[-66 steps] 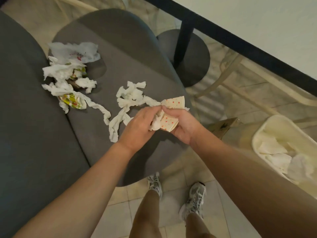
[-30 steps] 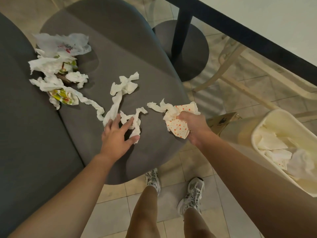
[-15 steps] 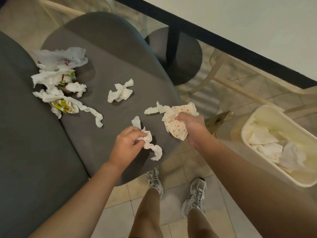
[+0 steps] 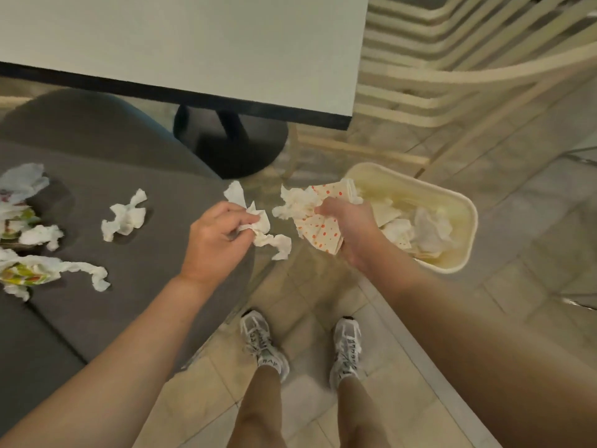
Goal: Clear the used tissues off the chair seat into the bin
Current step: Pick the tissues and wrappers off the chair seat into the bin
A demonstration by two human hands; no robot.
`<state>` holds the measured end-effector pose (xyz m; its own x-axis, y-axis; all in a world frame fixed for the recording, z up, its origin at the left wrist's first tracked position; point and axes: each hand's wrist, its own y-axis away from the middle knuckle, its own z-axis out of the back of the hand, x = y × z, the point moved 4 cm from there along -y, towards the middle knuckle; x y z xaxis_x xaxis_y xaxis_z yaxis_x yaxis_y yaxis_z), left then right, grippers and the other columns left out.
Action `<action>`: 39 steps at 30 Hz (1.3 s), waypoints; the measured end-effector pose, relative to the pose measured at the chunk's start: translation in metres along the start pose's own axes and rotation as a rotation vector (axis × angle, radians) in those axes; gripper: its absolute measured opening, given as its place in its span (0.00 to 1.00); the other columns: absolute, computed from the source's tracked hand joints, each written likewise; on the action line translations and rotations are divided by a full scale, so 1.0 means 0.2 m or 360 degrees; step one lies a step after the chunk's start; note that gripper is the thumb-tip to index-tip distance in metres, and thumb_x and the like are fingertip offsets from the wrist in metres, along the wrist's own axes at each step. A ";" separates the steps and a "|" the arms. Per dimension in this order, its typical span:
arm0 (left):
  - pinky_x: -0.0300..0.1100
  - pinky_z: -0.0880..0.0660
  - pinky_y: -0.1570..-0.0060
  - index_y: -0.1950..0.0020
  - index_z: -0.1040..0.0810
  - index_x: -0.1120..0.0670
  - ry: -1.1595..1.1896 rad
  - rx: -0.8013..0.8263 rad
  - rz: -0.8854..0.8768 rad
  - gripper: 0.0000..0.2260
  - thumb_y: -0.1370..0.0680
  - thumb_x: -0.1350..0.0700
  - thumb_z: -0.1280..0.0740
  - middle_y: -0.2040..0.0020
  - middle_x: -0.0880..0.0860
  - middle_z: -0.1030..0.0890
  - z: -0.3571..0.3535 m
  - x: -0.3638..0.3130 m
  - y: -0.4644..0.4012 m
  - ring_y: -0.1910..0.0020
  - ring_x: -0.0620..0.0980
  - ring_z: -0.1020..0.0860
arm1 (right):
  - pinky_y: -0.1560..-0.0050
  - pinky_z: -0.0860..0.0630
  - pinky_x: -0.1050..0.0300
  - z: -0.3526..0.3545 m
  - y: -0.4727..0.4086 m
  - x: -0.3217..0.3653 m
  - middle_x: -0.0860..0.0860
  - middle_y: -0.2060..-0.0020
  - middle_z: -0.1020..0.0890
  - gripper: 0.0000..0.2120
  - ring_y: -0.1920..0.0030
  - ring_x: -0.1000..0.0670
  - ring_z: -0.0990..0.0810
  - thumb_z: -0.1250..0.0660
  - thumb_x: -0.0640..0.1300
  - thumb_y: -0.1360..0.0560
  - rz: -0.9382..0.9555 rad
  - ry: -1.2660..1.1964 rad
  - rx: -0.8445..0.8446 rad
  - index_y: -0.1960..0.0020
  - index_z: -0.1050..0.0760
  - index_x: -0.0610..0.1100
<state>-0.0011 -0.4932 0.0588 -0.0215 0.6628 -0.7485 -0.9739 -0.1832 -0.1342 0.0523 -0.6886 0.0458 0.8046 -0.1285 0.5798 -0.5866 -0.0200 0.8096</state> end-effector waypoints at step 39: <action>0.48 0.40 0.32 0.34 0.29 0.59 -0.0851 0.1682 0.0114 0.17 0.21 0.56 0.44 0.30 0.58 0.33 -1.47 -0.18 -0.36 0.32 0.57 0.36 | 0.26 0.46 0.44 0.83 -0.74 -0.08 0.50 0.25 0.52 0.41 0.26 0.44 0.49 0.36 0.37 0.28 0.0530 0.2687 0.0306 0.24 0.57 0.50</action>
<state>0.1355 -0.7173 -0.0963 0.0691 0.9406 -0.3323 -0.6651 0.2917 0.6874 0.1114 -0.8484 -0.0987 -0.2157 0.9422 0.2565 -0.6350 -0.3348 0.6962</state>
